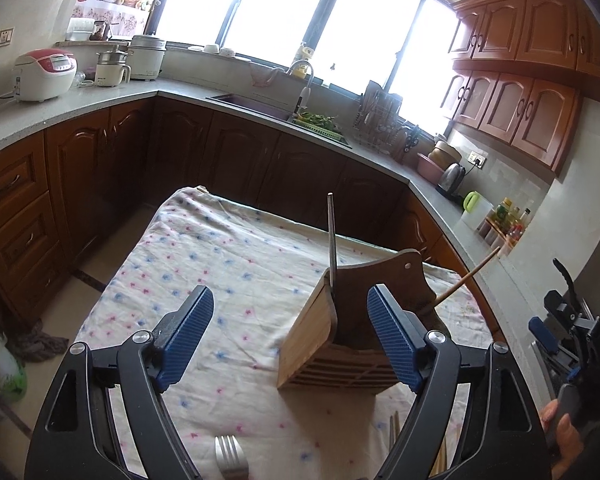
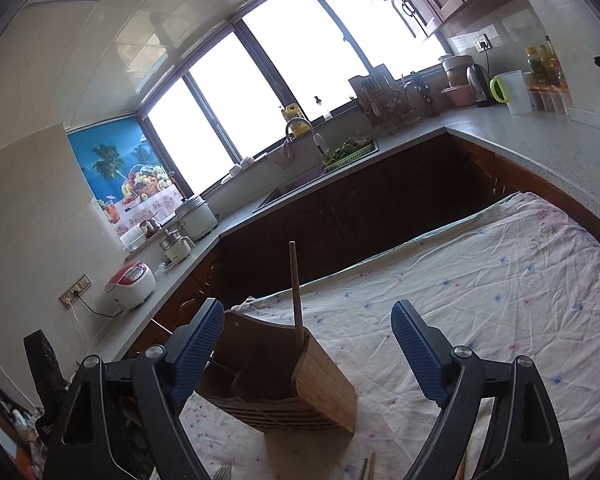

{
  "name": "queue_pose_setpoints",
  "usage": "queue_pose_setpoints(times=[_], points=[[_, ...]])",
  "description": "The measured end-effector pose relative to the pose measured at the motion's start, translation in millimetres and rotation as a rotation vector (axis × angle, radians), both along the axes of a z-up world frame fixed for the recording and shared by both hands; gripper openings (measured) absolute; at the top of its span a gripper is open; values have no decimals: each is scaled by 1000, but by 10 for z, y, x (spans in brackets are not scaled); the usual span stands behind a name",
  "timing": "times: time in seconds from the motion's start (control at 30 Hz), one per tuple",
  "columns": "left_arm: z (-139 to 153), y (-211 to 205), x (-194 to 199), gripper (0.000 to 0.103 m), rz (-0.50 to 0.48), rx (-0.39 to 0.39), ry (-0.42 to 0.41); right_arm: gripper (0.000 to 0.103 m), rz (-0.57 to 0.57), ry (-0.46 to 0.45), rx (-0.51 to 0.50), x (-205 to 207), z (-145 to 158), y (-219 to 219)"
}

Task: Organize utensils
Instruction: 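Open the left tool while the right tool opens, releasing chopsticks into the holder, then move both tools back down to the remaining utensils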

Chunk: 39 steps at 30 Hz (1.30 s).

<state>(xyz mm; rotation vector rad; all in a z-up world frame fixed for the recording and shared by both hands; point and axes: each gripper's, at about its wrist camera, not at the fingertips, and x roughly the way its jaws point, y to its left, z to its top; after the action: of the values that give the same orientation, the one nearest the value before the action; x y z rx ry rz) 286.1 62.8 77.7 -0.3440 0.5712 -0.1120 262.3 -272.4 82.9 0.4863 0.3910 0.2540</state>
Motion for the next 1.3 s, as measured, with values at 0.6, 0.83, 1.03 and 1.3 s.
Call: queue_pose_setpoints(times=[0.6,0.83,1.03,1.3], points=[[-451,-390,-877,82,-131,44,122,89,-95,83,-121,-1312,-487,-365],[-693,-642,-993,82,-196,80,198,89,-92,172,-127,-1490,-834,-406],[-753,-818,-986,82,-234,109,223,89,-90,198,-132,-1496,-924,-421],[-808,-1041,-865,82,-282,149,256,89,-73,214,-153,-1381,-950,-419]])
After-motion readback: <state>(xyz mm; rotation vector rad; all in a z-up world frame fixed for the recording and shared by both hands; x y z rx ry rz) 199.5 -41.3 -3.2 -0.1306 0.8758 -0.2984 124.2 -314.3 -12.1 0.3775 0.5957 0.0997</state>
